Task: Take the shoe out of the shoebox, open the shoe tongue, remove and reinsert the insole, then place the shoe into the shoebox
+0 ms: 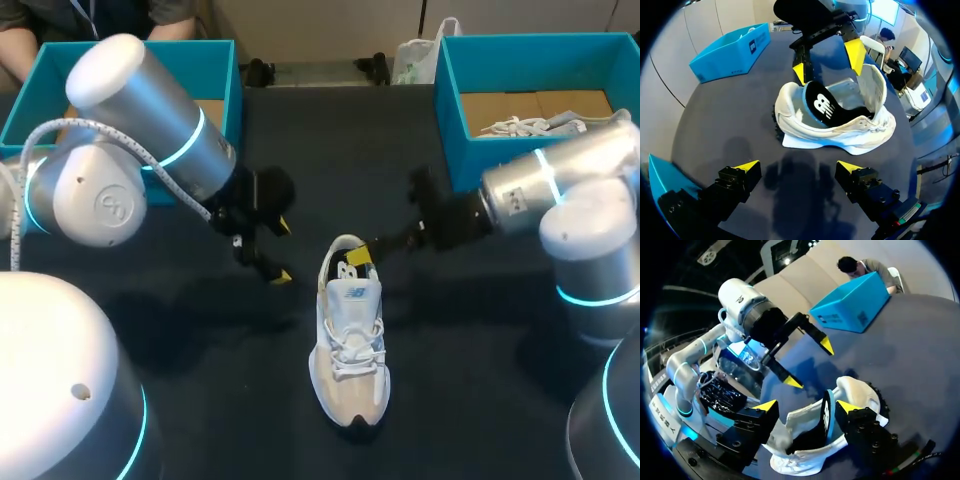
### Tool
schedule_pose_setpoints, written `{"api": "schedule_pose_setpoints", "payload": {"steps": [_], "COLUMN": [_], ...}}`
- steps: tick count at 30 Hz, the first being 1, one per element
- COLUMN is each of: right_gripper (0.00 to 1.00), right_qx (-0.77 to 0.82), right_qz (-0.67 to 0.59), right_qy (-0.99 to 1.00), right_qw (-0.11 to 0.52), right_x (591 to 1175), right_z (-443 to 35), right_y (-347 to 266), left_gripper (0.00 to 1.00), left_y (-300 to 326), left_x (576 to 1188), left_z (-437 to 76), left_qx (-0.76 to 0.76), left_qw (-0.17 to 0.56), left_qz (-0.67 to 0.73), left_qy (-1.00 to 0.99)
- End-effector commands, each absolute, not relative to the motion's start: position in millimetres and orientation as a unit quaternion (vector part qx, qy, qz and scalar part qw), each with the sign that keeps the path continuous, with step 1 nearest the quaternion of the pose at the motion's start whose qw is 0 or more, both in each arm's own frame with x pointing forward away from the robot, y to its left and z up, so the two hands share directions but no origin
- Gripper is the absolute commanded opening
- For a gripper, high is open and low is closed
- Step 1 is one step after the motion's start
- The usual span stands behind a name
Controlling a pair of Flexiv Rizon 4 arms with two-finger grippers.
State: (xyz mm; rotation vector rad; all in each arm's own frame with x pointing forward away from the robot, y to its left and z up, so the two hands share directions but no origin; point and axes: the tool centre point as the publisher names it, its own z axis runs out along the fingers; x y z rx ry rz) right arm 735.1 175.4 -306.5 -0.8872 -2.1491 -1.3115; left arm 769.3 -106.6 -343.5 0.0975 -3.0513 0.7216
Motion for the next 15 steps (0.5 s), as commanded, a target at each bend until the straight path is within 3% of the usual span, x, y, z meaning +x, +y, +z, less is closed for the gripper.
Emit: {"api": "schedule_pose_setpoints", "payload": {"steps": [1,15], "right_gripper": [0.73,0.73], "right_qx": [-0.312,-0.354], "right_qz": [-0.417,-0.256], "right_qy": [-0.814,-0.868], "right_qw": [0.258,0.236], "right_x": [741.8,775.4], "right_z": [-297.7,-261.7], "right_y": [161.4,109.9], "left_gripper": [1.00,1.00], "left_y": [-91.5,-22.4], "left_x": [773.6,812.1], "left_z": [-328.0,-293.0], "left_qx": [0.032,0.040], "left_qw": [0.005,-0.003], "left_qz": [0.223,0.170], "left_qy": [-0.974,-0.985]}}
